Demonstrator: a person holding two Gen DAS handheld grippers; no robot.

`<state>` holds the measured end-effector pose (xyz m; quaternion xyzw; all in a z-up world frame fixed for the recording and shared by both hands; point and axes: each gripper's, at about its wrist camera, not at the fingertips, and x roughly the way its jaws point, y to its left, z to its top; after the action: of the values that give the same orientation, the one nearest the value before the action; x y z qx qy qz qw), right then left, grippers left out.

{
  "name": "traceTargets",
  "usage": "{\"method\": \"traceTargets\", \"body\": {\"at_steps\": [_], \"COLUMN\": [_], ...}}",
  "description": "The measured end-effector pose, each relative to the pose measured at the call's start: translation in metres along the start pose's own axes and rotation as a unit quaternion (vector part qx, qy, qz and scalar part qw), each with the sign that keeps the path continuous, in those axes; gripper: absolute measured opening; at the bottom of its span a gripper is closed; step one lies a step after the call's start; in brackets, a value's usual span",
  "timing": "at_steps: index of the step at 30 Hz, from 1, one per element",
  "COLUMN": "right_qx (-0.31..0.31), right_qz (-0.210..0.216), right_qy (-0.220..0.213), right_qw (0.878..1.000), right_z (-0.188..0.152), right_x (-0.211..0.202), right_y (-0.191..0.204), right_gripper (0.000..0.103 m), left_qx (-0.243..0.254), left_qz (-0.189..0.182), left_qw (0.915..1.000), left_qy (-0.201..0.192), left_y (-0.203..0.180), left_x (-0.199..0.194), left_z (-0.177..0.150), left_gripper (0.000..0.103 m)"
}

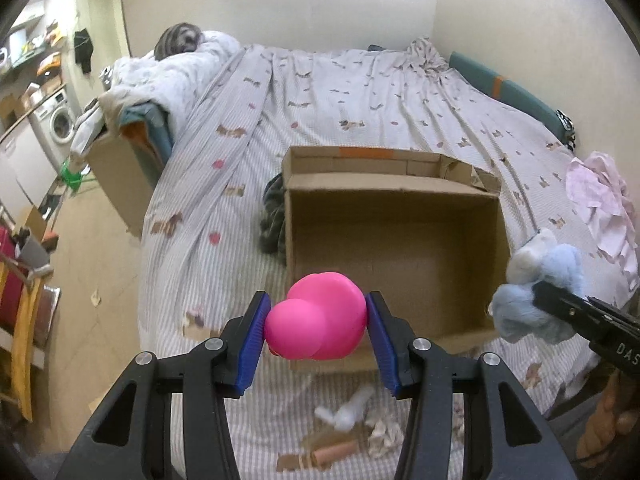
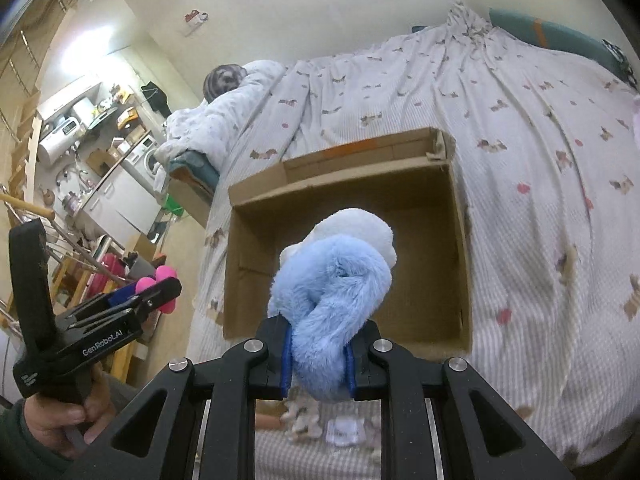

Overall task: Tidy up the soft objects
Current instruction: 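Release the pink toy into the box with the left tool while the right drops the scrunchie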

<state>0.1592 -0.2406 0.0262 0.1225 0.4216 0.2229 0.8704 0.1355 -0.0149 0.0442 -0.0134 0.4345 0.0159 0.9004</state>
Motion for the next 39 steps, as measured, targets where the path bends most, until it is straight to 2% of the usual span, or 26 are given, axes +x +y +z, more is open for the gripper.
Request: {"method": "traceTargets", "body": {"at_steps": [7, 11, 19, 25, 39], "right_qx": [0.005, 0.024, 0.007, 0.004, 0.011], "right_qz": [-0.013, -0.014, -0.046, -0.055, -0.075], "right_qy": [0.002, 0.023, 0.053, 0.079, 0.11], "right_qw": [1.0, 0.999, 0.997, 0.995, 0.991], "right_z": [0.018, 0.009, 0.0, -0.004, -0.005], "right_x": [0.028, 0.052, 0.082, 0.1, 0.124], "right_y": [-0.013, -0.026, -0.034, -0.034, -0.038], "right_gripper": [0.021, 0.021, 0.022, 0.022, 0.022], "left_qx": [0.015, 0.013, 0.016, 0.015, 0.022], "left_qz": [-0.002, -0.024, -0.024, -0.019, -0.016], "left_qw": [0.9998, 0.9996, 0.9992, 0.9989, 0.9988], "left_qy": [0.011, -0.01, 0.026, 0.041, 0.04], "left_y": [-0.01, -0.011, -0.015, -0.017, -0.02], "left_x": [0.037, 0.059, 0.103, 0.114, 0.114], "left_z": [0.012, 0.005, -0.012, -0.017, -0.015], "left_gripper": [0.045, 0.045, 0.045, 0.045, 0.045]}}
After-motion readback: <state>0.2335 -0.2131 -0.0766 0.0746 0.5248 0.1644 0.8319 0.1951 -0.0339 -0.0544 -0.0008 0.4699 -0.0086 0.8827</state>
